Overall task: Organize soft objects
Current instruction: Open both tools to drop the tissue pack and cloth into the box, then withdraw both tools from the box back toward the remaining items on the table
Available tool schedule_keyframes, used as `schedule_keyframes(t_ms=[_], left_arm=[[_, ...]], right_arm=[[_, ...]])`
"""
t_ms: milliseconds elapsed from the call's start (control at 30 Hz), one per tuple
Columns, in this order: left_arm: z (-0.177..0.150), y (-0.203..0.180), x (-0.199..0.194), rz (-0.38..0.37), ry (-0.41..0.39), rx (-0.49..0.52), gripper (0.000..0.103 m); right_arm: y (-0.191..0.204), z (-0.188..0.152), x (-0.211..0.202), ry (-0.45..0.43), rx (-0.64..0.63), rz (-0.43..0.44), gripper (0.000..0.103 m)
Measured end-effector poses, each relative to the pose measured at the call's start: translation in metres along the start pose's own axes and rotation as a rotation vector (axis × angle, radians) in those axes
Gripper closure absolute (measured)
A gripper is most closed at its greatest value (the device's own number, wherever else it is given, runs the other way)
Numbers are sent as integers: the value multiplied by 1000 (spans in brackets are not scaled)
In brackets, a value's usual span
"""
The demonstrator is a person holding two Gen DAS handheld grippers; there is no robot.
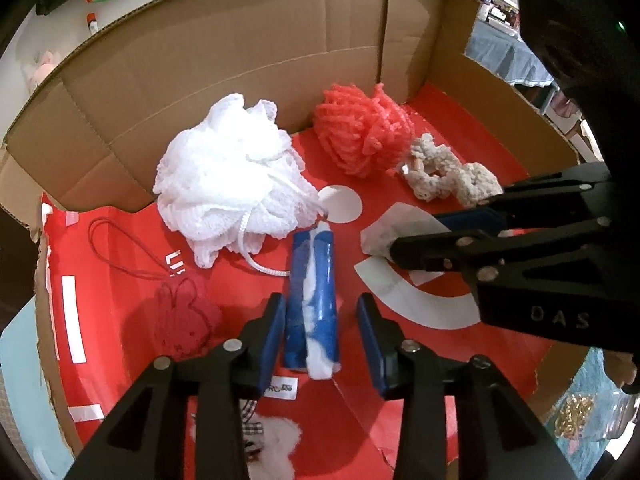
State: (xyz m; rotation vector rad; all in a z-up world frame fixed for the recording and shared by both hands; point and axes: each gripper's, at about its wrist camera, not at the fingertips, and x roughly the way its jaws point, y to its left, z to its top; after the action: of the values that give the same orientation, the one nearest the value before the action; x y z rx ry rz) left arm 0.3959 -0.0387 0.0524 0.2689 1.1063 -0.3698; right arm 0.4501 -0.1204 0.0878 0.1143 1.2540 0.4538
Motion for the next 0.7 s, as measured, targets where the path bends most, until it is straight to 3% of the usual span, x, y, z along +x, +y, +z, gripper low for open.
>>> schedule_keyframes(t_ms=[167, 200, 233, 300, 533, 600, 700], left_arm=[[-6, -2, -17, -3, -38, -1, 52], [-7, -3, -20, -5, -43, -3, 50], [-10, -2, -25, -3, -49, -4, 50], [-14, -3, -32, -2, -60, -6, 49], [-36, -3, -76, -21, -147, -62, 34], [-43, -2, -90, -33, -176, -86, 25], [-56, -4, -117, -43, -238, -113, 22]], right_arm=[[2, -1, -3, -4, 13, -3, 76], [4, -2, -3, -6, 11, -8, 68], [5, -3, -5, -11, 11, -15, 50], [9, -5, -9, -31, 11, -13, 39], [23, -16, -36, -75, 21, -31, 38], [27, -22, -48, -93, 18, -41, 38], [31, -30, -64, -114, 20, -46, 38]])
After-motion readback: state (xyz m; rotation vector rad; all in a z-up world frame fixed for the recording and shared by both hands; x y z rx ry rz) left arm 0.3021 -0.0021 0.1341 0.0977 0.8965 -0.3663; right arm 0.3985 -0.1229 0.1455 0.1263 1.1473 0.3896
